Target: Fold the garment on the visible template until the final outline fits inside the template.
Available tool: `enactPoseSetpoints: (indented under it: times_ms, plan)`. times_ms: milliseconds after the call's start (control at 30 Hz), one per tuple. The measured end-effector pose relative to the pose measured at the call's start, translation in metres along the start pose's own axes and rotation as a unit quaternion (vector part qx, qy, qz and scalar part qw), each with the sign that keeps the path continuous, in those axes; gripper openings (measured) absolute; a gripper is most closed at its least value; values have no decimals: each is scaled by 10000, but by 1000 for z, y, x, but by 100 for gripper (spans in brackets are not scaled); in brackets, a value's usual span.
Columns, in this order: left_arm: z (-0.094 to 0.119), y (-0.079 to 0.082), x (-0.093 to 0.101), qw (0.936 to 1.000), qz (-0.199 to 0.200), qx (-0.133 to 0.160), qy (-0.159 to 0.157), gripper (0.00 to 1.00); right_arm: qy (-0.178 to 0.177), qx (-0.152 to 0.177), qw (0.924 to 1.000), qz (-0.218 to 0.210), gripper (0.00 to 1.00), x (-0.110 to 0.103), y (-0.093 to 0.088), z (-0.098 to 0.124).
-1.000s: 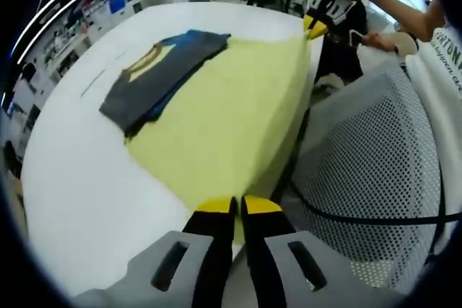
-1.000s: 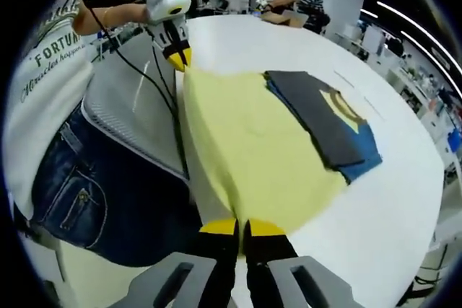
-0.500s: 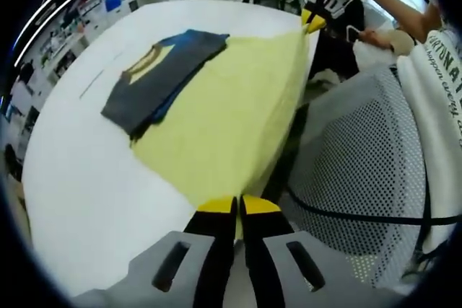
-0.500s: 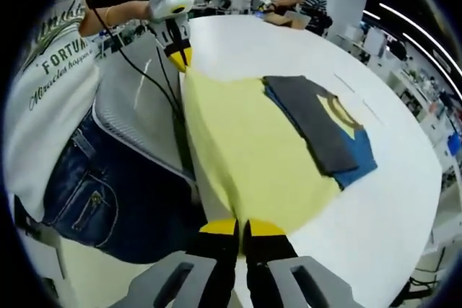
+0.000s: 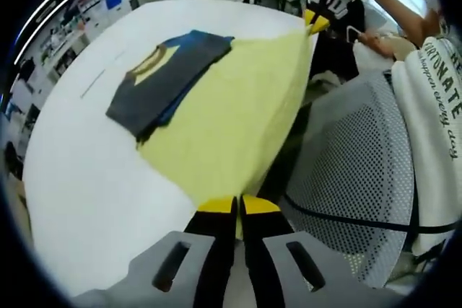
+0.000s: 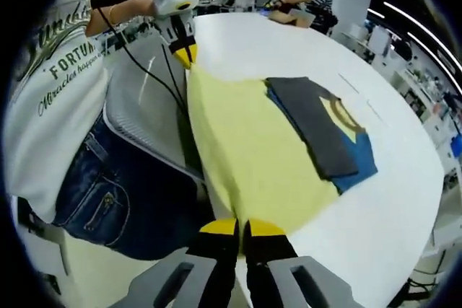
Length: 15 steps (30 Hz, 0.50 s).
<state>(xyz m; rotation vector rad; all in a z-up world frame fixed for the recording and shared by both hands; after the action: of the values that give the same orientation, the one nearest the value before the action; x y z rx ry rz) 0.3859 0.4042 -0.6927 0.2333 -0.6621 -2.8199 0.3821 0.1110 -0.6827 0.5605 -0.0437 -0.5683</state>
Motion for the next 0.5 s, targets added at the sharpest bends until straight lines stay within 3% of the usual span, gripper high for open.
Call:
enactPoseSetpoints:
  times_ms: [333, 500]
  plan:
    - [10, 5, -4, 9999, -82, -25, 92, 0, -75, 32, 9999, 83, 0, 2, 9, 9]
    - [16, 17, -25, 9983, -289, 67, 491, 0, -252, 16, 9995, 192, 0, 12, 14, 11]
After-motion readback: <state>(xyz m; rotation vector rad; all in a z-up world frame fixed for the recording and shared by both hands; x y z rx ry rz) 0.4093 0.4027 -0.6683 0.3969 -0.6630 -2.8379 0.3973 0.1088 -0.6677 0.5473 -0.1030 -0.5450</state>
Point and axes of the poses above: the point that each gripper's makers call its tool centre point, and the gripper's own axes: z roughly backward along the fingers, x roughly to its right, y roughly out of its top, the point moved 1 cm from there along z, roughly backward along the fingers, and after that the axes turned 14 degrees about -z, right-handed, at the moved point
